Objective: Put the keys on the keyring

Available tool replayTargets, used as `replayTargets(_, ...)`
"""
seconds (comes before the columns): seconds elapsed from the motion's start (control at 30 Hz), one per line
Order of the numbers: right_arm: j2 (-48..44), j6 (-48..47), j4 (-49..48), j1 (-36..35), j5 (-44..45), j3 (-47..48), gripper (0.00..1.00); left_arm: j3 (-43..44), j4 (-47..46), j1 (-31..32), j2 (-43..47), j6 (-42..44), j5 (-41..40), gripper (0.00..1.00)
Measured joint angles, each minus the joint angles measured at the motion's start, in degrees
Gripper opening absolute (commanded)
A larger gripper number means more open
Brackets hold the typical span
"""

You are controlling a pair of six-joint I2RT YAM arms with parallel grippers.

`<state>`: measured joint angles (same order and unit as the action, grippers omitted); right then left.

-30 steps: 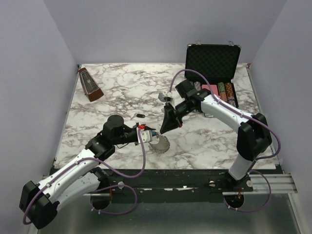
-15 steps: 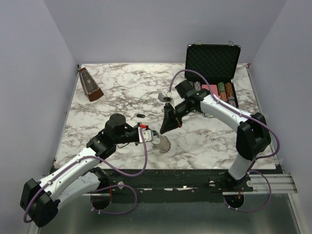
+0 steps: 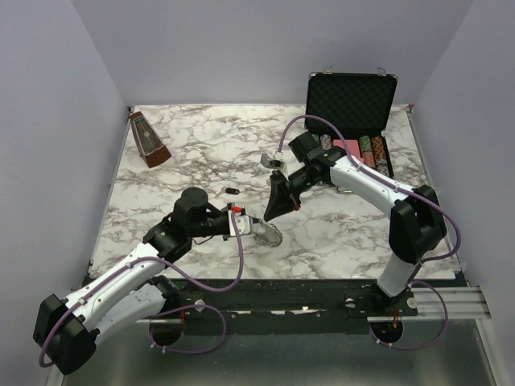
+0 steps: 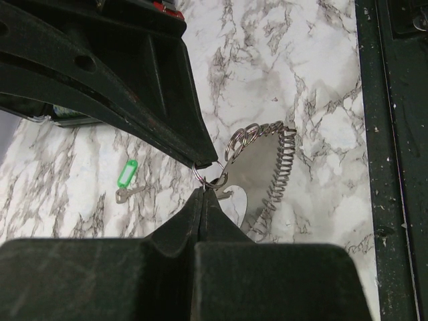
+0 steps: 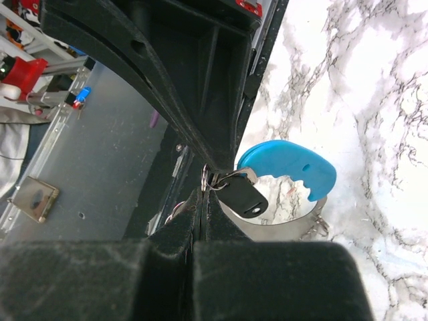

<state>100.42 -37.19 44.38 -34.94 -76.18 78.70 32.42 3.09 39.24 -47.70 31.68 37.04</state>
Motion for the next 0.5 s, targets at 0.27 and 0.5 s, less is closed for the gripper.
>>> replayTargets(0.27,0.72,3.96,-1.73,0.02,0.09,0.00,0.02,-0.20,-0.31,0.33,1.86,-1.03,-0.81,0.00)
replayTargets(0.5,1.11,5.07,-2.32,0.00,0.31,0.00,0.03,-0.20,-0.28,0.63,1.09,-2.10,-1.86,0.00)
